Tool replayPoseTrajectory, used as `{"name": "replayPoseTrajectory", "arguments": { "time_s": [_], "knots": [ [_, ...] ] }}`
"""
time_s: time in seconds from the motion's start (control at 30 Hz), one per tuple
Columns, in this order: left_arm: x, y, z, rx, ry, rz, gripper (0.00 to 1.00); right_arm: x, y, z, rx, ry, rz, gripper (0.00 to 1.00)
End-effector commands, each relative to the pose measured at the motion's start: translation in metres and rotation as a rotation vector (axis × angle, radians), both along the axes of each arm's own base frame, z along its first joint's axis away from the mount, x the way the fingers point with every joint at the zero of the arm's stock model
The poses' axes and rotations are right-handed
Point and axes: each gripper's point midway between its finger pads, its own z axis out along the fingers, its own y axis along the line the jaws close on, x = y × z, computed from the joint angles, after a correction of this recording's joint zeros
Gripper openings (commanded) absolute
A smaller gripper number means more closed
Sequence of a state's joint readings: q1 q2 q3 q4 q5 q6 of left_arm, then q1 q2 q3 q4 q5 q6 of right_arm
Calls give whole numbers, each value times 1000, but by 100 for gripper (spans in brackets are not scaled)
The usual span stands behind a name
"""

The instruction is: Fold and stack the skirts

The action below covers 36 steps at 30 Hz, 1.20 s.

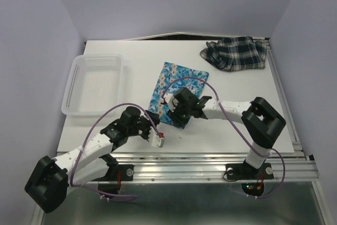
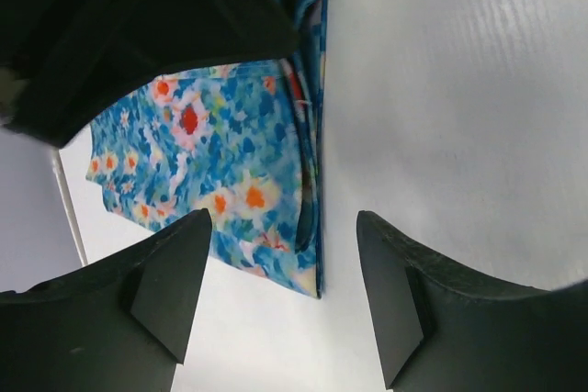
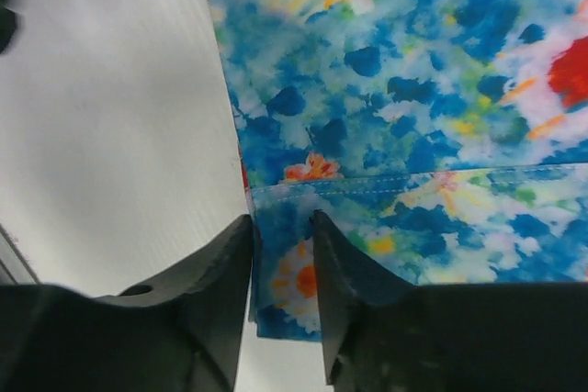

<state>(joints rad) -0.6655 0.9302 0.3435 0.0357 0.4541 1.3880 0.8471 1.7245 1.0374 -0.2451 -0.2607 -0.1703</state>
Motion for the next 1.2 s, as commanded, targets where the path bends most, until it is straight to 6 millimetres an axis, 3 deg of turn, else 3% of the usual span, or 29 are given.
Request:
{"name": "replayPoseTrajectory", "arguments": {
  "time_s": [0.0,0.17,0.33,0.4,0.43,0.5,0.53,0.6,0.67,0.77,0.83,0.97,1.17],
  "knots": [
    [2,-3,24,-77,-28,30,75,2,-12,-22,-90,-3,21,40],
    [-10,1,25,-78,-6,11,76,-10,-14,-39,-166,-11,53,50],
    [-10,3,27,-76,-11,23,75,-17,-25,-68,-266,-18,40,49],
    [-9,3,28,-77,-10,26,75,-15,-34,-81,-332,-35,22,43],
    [-9,3,28,-76,-11,26,75,-12,-40,-85,-358,-54,8,32],
    [-10,4,26,-62,-14,15,76,-9,-48,-91,-396,-69,-10,20],
    [-11,5,22,-51,-19,5,75,-9,-53,-97,-422,-69,-21,5],
    [-13,5,19,-46,-23,-9,76,-11,-54,-99,-422,-61,-20,1],
    [-16,6,13,-27,-25,-34,77,-13,-48,-94,-390,-49,-20,1],
    [-13,3,8,-25,-41,-40,77,-25,-19,-62,-232,17,6,1],
    [-7,2,5,-22,-34,-22,77,-21,-2,-31,-136,5,-11,1],
    [1,-5,1,-32,-5,2,76,-21,17,6,-19,31,1,1],
    [16,-11,2,-69,-32,41,76,-23,19,23,32,60,-4,1]
  ]
}}
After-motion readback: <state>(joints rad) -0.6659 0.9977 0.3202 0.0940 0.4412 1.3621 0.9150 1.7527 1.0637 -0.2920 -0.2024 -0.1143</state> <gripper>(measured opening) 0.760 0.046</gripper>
